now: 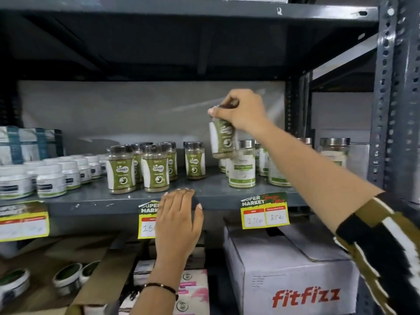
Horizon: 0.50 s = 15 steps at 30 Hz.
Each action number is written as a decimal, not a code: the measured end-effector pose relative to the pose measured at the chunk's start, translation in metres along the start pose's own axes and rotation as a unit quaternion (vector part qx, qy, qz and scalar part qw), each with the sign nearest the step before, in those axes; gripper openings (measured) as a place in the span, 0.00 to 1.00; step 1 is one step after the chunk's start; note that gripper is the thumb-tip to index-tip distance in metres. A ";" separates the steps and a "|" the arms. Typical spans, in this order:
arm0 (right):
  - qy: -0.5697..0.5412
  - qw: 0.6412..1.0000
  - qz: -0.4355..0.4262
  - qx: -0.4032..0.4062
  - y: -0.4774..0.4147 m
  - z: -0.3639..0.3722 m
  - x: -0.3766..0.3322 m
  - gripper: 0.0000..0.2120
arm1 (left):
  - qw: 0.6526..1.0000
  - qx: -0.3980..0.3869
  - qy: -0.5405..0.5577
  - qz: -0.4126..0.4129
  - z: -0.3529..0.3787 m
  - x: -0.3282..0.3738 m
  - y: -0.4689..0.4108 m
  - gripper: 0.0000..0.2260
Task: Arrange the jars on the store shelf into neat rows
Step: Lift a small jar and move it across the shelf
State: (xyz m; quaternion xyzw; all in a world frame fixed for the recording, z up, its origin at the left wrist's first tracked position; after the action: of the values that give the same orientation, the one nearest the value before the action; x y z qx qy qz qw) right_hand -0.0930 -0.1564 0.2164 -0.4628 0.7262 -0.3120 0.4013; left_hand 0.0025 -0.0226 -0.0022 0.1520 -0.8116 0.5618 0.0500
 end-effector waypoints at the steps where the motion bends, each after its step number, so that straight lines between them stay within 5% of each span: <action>1: -0.003 1.000 -0.005 -0.013 0.003 0.014 -0.008 0.18 | 1.000 -0.004 0.000 0.001 -0.001 0.000 0.000 0.16; 7: 0.031 0.995 -0.016 -0.088 0.023 0.076 -0.038 0.18 | 0.999 -0.032 -0.017 0.018 -0.007 -0.004 -0.001 0.17; 15: 0.063 0.994 0.020 -0.088 0.033 0.101 -0.032 0.20 | 0.999 -0.025 -0.015 0.024 -0.005 -0.005 -0.002 0.18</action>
State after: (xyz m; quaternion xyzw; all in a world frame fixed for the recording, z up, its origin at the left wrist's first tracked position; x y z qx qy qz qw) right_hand -0.0106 -0.1233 0.1498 -0.4613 0.7839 -0.2673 0.3182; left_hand 0.0078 -0.0174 0.0001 0.1398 -0.8292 0.5404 0.0283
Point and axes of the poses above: each hand's wrist, its own y-axis away from the middle knuckle, its own z-axis out of the palm, x = y × z, the point moved 1 cm from there along -y, towards the middle knuckle, and after that the axes turned 15 degrees about y, right-handed, at the moved point
